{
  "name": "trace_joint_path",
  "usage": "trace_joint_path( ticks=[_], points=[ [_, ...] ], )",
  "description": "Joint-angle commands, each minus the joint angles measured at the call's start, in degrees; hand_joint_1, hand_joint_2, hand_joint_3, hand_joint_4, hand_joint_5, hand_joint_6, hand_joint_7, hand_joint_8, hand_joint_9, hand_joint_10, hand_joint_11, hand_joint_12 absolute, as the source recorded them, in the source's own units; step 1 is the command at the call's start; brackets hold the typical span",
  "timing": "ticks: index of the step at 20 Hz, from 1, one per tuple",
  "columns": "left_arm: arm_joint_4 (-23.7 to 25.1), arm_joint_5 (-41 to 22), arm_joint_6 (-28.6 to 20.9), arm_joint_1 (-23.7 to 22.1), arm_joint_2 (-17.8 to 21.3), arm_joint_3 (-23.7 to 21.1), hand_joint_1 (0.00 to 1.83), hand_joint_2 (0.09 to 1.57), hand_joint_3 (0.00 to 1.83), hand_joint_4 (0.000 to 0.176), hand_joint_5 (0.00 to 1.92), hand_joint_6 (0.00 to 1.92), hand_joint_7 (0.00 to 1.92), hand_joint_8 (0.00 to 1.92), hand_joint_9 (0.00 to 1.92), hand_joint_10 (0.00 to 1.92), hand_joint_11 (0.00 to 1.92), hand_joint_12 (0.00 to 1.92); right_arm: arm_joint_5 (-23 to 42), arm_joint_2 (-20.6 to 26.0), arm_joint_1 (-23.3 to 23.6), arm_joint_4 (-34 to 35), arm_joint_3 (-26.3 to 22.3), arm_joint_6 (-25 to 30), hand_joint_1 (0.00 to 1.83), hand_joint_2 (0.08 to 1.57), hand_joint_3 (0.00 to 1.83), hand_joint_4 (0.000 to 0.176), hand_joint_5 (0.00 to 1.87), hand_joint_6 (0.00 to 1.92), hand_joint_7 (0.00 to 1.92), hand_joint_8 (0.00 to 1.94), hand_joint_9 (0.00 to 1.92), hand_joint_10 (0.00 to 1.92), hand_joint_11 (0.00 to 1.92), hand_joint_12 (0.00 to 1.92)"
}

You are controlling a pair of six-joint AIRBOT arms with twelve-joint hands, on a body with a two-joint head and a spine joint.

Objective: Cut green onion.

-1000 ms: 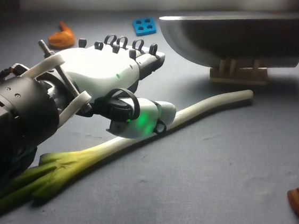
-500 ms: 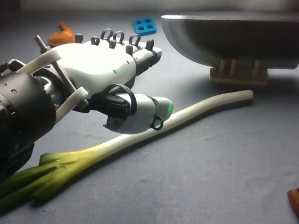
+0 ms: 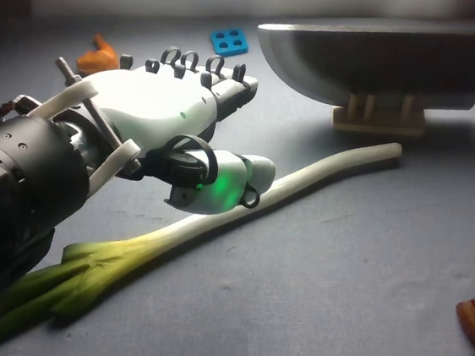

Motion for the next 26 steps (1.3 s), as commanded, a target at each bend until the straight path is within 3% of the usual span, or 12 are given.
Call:
trace_joint_path(
  ticks=[1,6,10,13,18,26],
  points=[
    [3.7,1.2,0.0,-0.4,0.2,0.1,0.0,1.39,0.0,0.0,0.01,0.0,0.0,0.0,0.0,0.0,0.0,0.0,7.3,0.8,-0.2,1.4,0.7,-0.2,0.99,1.04,0.0,0.046,0.0,0.0,0.0,0.0,0.0,0.01,0.0,0.02],
    [3.6,1.2,0.0,-0.4,0.2,0.1,0.0,1.4,0.0,0.0,0.0,0.0,0.0,0.0,0.0,0.0,0.0,0.0,8.0,1.2,-1.1,0.7,0.7,-0.2,1.08,0.93,0.0,0.048,0.0,0.0,0.0,0.0,0.0,0.0,0.0,0.0],
    [3.6,1.2,0.0,-0.4,0.2,0.1,0.0,1.4,0.0,0.0,0.0,0.0,0.0,0.0,0.0,0.0,0.0,0.0,7.9,1.9,-2.2,0.4,0.7,0.1,1.12,0.92,0.0,0.066,0.0,0.0,0.0,0.0,0.0,0.0,0.0,0.0],
    [3.6,1.3,0.0,-0.4,0.2,0.2,0.0,1.4,0.0,0.0,0.0,0.0,0.0,0.0,0.0,0.0,0.0,0.0,7.9,3.3,-3.5,-1.6,-0.2,1.7,1.1,0.92,0.0,0.065,0.0,0.0,0.0,0.0,0.0,0.0,0.0,0.0],
    [3.6,1.3,0.0,-0.5,0.2,0.2,0.0,1.4,0.0,0.0,0.0,0.0,0.0,0.0,0.0,0.0,0.0,0.0,7.6,9.0,-4.7,-4.7,-8.2,3.7,1.11,0.93,0.0,0.051,0.0,0.0,0.0,0.0,0.0,0.0,0.0,0.0],
    [3.6,1.3,0.0,-0.6,0.2,0.3,0.0,1.41,0.01,0.0,0.0,0.0,0.0,0.0,0.0,0.0,0.0,0.0,8.4,21.7,-4.4,-6.9,-27.8,-1.5,1.12,0.94,0.0,0.067,0.0,0.0,0.0,0.0,0.0,0.0,0.0,0.0]
  ],
)
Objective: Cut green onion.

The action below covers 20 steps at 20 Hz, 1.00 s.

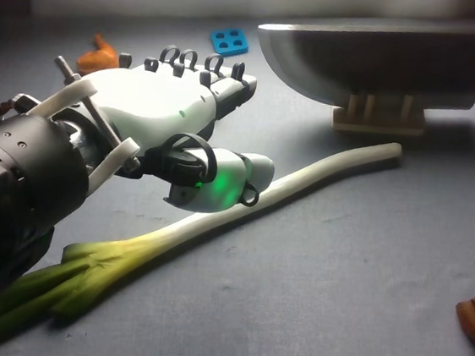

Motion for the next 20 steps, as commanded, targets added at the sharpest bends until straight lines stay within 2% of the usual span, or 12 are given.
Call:
trace_joint_path(
  ticks=[1,7,9,11,13,14,15,16,17,18,19,20],
  points=[
    [3.7,1.2,0.0,-0.6,0.2,0.1,0.0,1.41,0.0,0.0,0.01,0.0,0.0,0.0,0.0,0.0,0.0,0.0,7.1,1.5,0.6,1.4,-1.3,-0.7,1.1,0.94,0.0,0.062,0.0,0.0,0.0,0.0,0.0,0.0,0.0,0.0],
    [3.8,1.2,0.0,-0.6,0.2,0.2,0.0,1.4,0.0,0.0,0.0,0.0,0.0,0.0,0.0,0.0,0.0,0.0,6.7,12.6,0.9,-3.4,-18.5,-4.9,1.09,0.95,0.0,0.051,0.0,0.0,0.0,0.0,0.0,0.0,0.0,0.0],
    [3.9,1.2,0.0,-0.7,0.2,0.2,0.0,1.4,0.0,0.0,0.01,0.0,0.0,0.0,0.01,0.0,0.0,0.0,6.7,16.1,1.3,-3.7,-23.7,-5.3,0.55,1.06,0.02,0.006,0.0,0.0,0.0,0.0,0.0,0.0,0.0,0.0],
    [4.3,1.2,0.0,-0.8,0.1,0.1,0.0,1.38,0.0,0.0,0.03,0.01,0.03,0.01,0.05,0.02,0.02,0.01,6.7,18.7,1.2,-5.3,-27.4,-5.6,0.35,1.09,0.03,0.0,0.0,0.0,0.01,0.01,0.0,0.0,0.0,0.0],
    [4.8,1.2,0.0,-0.8,0.1,-0.2,0.0,1.32,0.0,0.0,0.14,0.03,0.19,0.01,0.21,0.02,0.0,0.52,7.7,21.4,0.4,-6.1,-30.7,-6.8,0.16,1.12,0.01,0.0,0.25,0.05,0.27,0.03,0.17,0.04,0.0,0.27],
    [4.8,1.2,0.0,-0.8,0.0,-0.4,0.0,1.3,0.0,0.0,0.25,0.05,0.32,0.03,0.32,0.05,0.0,0.73,9.7,22.6,-0.5,-7.0,-31.9,-7.1,0.1,1.13,0.0,0.0,0.49,0.1,0.58,0.04,0.46,0.13,0.0,1.03],
    [4.8,1.2,0.0,-0.8,0.0,-0.5,0.0,1.28,0.0,0.0,0.48,0.06,0.63,0.06,0.58,0.1,0.07,1.15,12.7,23.8,-1.9,-8.4,-33.1,-7.1,0.01,1.16,0.0,0.0,0.79,0.22,0.91,0.14,0.71,0.54,0.16,1.55],
    [4.8,1.6,0.0,-0.7,-0.1,-0.5,0.0,1.28,0.0,0.0,0.48,0.06,0.63,0.06,0.58,0.1,0.07,1.15,15.2,25.0,-3.5,-9.5,-34.2,-7.1,0.01,1.16,0.0,0.0,0.79,0.22,0.91,0.14,0.71,0.54,0.16,1.55],
    [4.5,2.2,0.0,-0.5,-0.1,-0.6,0.0,1.29,0.0,0.0,0.74,0.1,0.9,0.11,0.83,0.23,0.25,1.33,17.5,26.0,-5.1,-10.4,-35.2,-7.1,0.08,1.17,0.0,0.0,0.94,0.42,0.95,0.53,0.68,1.08,0.28,1.81],
    [4.5,2.3,0.0,-0.3,-0.1,-0.6,0.0,1.3,0.0,0.0,0.9,0.05,1.03,0.12,0.87,0.48,0.32,1.45,19.0,26.8,-6.3,-10.8,-36.1,-7.1,0.12,1.17,0.0,0.0,0.97,0.5,0.91,0.75,0.65,1.27,0.32,1.9],
    [4.5,2.5,0.0,-0.2,0.0,-0.6,0.0,1.31,0.0,0.0,1.01,0.09,0.98,0.51,0.77,1.0,0.36,1.62,19.8,27.5,-7.4,-11.1,-36.7,-7.1,0.15,1.19,0.0,0.0,0.96,0.68,0.92,0.93,0.69,1.37,0.39,1.92],
    [4.5,3.4,0.0,-0.3,0.0,-0.5,0.0,1.31,0.0,0.0,1.03,0.1,0.88,0.79,0.71,1.23,0.36,1.68,20.4,27.8,-8.5,-11.6,-37.0,-6.9,0.15,1.2,0.0,0.0,0.93,0.78,0.91,1.0,0.69,1.4,0.41,1.92]
  ],
)
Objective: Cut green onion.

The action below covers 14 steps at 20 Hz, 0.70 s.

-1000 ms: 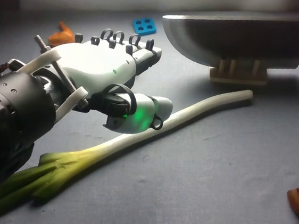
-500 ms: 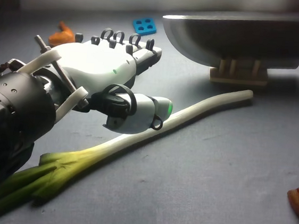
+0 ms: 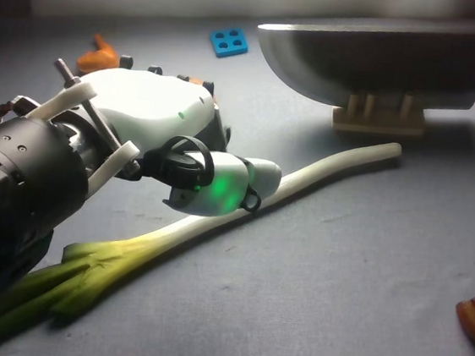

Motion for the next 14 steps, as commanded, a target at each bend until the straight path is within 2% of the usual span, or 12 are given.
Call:
trace_joint_path(
  ticks=[1,2,3,4,6,7,8,9,10,14],
  points=[
    [4.0,2.7,-0.1,-0.9,0.0,-0.1,0.04,1.32,0.0,0.0,1.07,0.23,0.88,0.98,0.7,1.36,0.38,1.81,7.8,0.2,-0.2,1.2,-0.1,0.2,0.1,1.23,0.01,0.0,0.9,0.96,0.94,1.1,0.73,1.48,0.45,1.92],
    [3.9,3.1,-0.1,-1.1,-0.1,0.0,0.0,1.36,0.0,0.0,0.9,1.12,0.89,1.44,0.74,1.76,0.52,1.92,7.8,0.1,-0.7,0.6,-0.1,0.2,0.06,1.23,0.0,0.0,1.02,1.56,1.13,1.63,1.03,1.9,0.84,1.92],
    [3.8,3.4,-0.1,-1.4,-0.2,0.1,0.0,1.36,0.0,0.0,0.9,1.12,0.89,1.44,0.74,1.76,0.52,1.92,7.8,0.0,-1.2,0.2,-0.1,0.2,0.06,1.23,0.0,0.0,1.02,1.56,1.13,1.63,1.03,1.9,0.84,1.92],
    [3.4,3.8,-0.1,-1.5,-0.2,0.1,0.0,1.37,0.0,0.0,0.9,1.48,0.93,1.7,0.82,1.89,0.64,1.92,7.8,-0.1,-1.5,0.2,-0.1,0.2,0.06,1.23,0.0,0.0,1.09,1.66,1.23,1.67,1.18,1.92,1.06,1.92],
    [3.1,3.9,-0.1,-1.6,-0.3,0.2,0.0,1.38,0.0,0.0,0.98,1.81,1.03,1.9,0.98,1.92,0.84,1.92,7.0,-0.1,-1.5,0.2,-0.1,1.5,0.06,1.23,0.0,0.0,1.11,1.74,1.3,1.72,1.29,1.92,1.28,1.92],
    [3.1,3.9,-0.1,-1.6,-0.3,0.2,0.0,1.38,0.0,0.0,1.0,1.91,1.08,1.92,1.03,1.92,0.92,1.92,6.8,-0.2,-1.5,0.1,-0.1,1.6,0.07,1.22,0.0,0.0,1.09,1.78,1.31,1.77,1.34,1.92,1.35,1.92],
    [3.0,3.9,-0.1,-1.6,-0.4,0.2,0.0,1.38,0.0,0.0,1.0,1.91,1.08,1.92,1.03,1.92,0.92,1.92,6.6,-0.2,-1.6,-0.2,-0.1,1.6,0.07,1.22,0.0,0.0,1.09,1.78,1.31,1.77,1.34,1.92,1.35,1.92],
    [2.9,3.9,-0.1,-1.6,-0.5,0.1,0.0,1.38,0.0,0.0,0.99,1.91,1.09,1.92,1.04,1.92,0.91,1.92,6.6,-0.3,-1.8,-0.7,-0.1,1.6,0.07,1.23,0.0,0.0,1.1,1.89,1.32,1.86,1.38,1.92,1.38,1.92],
    [2.9,3.9,-0.1,-1.6,-0.5,0.0,0.0,1.38,0.0,0.0,0.98,1.92,1.08,1.92,1.03,1.92,0.89,1.92,6.7,-0.3,-1.8,-0.9,-0.1,1.6,0.05,1.23,0.0,0.0,1.12,1.91,1.34,1.87,1.39,1.92,1.4,1.92],
    [2.6,4.0,-0.1,-1.5,-0.3,-0.2,0.0,1.38,0.0,0.0,0.99,1.92,1.1,1.92,1.05,1.92,0.93,1.92,7.4,-0.6,-2.3,-0.9,-0.1,0.2,0.06,1.25,0.0,0.0,1.16,1.92,1.34,1.94,1.41,1.92,1.45,1.92]
  ],
)
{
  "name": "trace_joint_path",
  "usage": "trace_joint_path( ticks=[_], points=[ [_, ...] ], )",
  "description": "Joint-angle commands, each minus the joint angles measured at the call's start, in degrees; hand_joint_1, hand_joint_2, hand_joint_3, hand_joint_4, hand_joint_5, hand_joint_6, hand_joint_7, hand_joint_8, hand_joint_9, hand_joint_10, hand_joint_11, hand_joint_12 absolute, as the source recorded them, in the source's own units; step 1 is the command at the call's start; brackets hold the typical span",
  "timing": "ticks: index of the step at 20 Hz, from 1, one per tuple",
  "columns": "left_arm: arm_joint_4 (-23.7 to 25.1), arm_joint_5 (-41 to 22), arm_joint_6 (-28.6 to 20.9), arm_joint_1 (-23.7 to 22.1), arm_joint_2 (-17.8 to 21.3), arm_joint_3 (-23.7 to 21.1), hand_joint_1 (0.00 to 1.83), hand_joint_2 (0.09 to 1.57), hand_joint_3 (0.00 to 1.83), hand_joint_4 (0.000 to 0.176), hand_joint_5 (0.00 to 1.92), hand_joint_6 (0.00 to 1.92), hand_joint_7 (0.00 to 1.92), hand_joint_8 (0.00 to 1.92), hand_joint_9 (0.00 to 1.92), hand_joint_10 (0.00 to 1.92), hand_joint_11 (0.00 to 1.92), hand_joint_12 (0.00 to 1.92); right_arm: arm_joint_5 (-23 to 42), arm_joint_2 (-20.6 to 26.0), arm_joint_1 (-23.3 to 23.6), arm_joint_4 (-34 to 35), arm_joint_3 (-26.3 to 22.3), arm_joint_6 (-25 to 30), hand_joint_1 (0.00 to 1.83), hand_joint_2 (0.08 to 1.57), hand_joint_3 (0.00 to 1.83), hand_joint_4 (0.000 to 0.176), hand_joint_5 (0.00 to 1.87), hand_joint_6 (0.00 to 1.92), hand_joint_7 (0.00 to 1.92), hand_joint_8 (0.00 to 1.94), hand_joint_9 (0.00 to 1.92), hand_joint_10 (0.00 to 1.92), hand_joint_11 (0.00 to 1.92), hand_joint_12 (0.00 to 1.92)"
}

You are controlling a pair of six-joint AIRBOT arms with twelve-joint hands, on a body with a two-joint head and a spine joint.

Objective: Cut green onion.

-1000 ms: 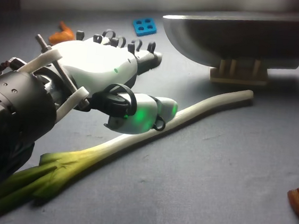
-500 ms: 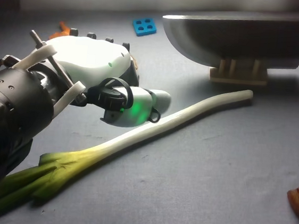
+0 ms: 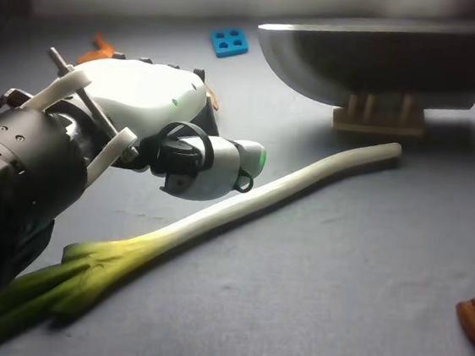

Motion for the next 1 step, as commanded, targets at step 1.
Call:
trace_joint_path(
  ticks=[1],
  points=[
    [3.7,1.4,-0.1,-0.6,0.0,-0.3,0.0,1.38,0.0,0.0,0.99,1.92,1.1,1.92,1.05,1.92,0.93,1.92,7.4,0.0,0.1,1.6,0.0,-0.2,0.06,1.25,0.0,0.0,1.16,1.92,1.34,1.94,1.41,1.92,1.45,1.92]
  ],
)
